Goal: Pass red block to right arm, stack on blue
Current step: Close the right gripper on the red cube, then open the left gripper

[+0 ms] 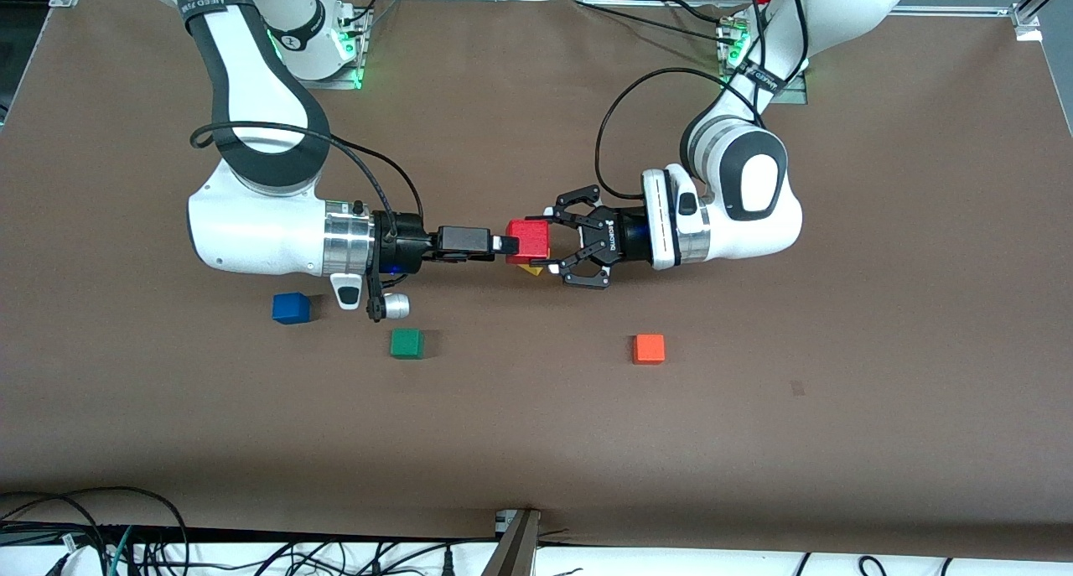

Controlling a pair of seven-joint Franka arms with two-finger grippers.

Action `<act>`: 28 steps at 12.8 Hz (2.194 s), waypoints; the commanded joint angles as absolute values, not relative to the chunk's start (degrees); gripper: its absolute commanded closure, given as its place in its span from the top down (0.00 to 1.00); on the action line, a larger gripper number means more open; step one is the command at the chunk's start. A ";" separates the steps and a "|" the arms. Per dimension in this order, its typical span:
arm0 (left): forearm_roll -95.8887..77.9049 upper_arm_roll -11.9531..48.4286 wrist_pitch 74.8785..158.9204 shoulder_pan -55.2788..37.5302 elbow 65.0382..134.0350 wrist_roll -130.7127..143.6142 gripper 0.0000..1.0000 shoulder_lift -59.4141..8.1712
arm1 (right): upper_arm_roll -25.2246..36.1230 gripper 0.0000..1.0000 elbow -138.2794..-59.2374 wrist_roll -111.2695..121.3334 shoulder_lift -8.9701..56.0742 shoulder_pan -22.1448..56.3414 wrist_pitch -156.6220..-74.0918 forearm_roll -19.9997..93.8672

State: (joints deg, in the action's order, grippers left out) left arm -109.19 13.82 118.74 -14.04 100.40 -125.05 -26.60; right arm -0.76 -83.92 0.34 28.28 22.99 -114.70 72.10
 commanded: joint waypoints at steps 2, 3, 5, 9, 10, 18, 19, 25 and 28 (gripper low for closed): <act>-112.15 13.97 119.44 -14.41 98.44 -125.86 0.00 -26.72 | -0.88 0.98 -83.58 1.14 28.21 24.35 -118.12 74.96; -112.15 13.97 119.44 -14.41 98.35 -125.77 0.00 -26.81 | -0.88 0.90 -83.67 1.32 28.21 24.52 -118.21 74.97; -112.15 14.06 119.44 -14.41 98.35 -125.77 0.00 -26.81 | -0.88 0.76 -83.67 1.23 28.21 24.61 -118.21 74.97; -112.15 14.06 119.44 -14.41 98.35 -125.51 0.00 -26.81 | -0.88 0.38 -83.58 0.44 27.77 24.52 -117.77 75.06; -112.15 14.06 119.44 -14.41 98.35 -125.51 0.00 -26.81 | -0.88 0.26 -83.58 0.44 27.77 24.52 -117.69 75.06; -112.59 14.06 119.36 -14.41 98.44 -125.52 1.00 -26.72 | -0.70 0.02 -83.41 0.35 27.25 24.43 -117.60 74.97; -112.50 13.98 119.36 -14.33 98.44 -124.46 1.00 -26.72 | -0.62 0.02 -83.32 -0.61 27.25 24.43 -117.60 74.80; -111.62 13.45 119.18 -13.62 98.35 -119.98 1.00 -26.37 | -0.44 0.02 -83.15 -1.14 27.07 24.35 -117.60 74.27; -109.35 12.75 118.74 -11.09 98.70 -119.44 1.00 -24.35 | -0.26 0.02 -83.23 -1.05 26.54 24.08 -117.42 73.05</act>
